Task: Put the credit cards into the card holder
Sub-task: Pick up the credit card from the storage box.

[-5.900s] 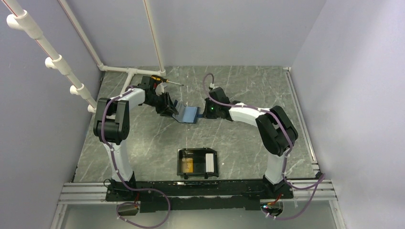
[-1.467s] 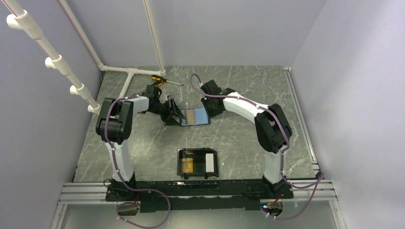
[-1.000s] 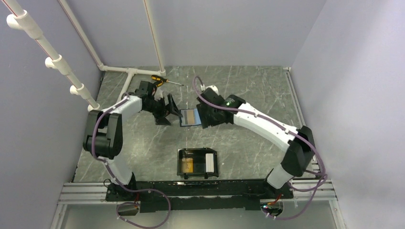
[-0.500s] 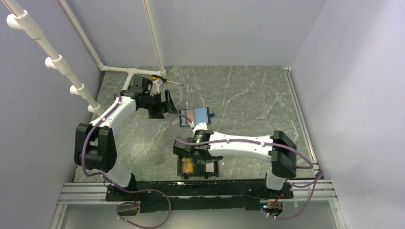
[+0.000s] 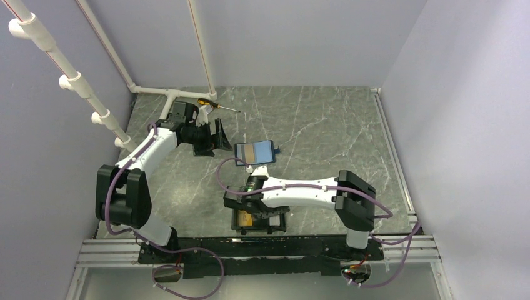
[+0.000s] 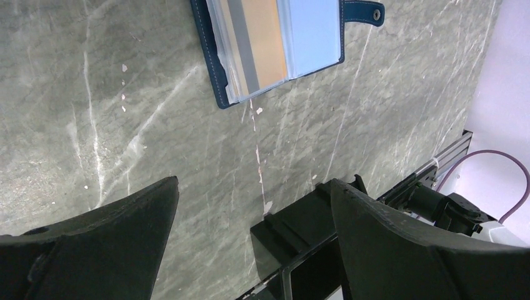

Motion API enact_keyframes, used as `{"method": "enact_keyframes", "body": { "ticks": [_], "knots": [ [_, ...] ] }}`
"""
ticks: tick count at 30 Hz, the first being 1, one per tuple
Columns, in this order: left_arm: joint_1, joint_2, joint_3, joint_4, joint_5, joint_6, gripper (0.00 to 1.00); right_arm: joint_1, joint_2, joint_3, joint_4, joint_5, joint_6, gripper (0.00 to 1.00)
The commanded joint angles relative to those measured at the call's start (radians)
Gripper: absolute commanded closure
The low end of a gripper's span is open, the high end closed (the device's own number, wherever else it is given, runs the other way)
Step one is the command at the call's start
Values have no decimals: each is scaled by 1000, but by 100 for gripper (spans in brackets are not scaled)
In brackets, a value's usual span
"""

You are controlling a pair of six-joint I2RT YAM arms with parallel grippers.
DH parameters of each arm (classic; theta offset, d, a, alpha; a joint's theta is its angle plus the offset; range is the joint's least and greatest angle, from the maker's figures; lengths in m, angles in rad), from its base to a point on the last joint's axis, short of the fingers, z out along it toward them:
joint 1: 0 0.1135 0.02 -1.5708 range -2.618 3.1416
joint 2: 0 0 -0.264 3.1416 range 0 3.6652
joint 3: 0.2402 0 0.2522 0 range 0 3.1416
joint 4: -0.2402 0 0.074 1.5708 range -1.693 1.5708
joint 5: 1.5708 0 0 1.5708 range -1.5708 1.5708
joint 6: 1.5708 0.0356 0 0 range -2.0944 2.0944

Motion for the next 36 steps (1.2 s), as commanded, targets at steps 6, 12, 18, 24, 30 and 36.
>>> {"method": "enact_keyframes", "body": {
  "ticks": [6, 12, 18, 24, 30, 36],
  "knots": [
    [-2, -38, -1, 7, -17, 34, 3, -6, 16, 5, -7, 38, 17, 27],
    [-2, -40, 0, 2, -30, 39, 3, -6, 19, 14, -31, 50, 19, 31],
    [-2, -37, 0, 2, -29, 40, 3, -6, 25, 18, -44, 51, 15, 39],
    [-2, -31, 1, 3, -22, 39, 3, -6, 23, 39, -75, 68, 19, 49],
    [-2, -27, 3, 2, -21, 41, 3, -6, 27, 56, -86, 72, 8, 58],
    [-2, -24, 4, 0, -20, 42, 3, -6, 37, 71, -96, 72, 3, 65]
  ]
}}
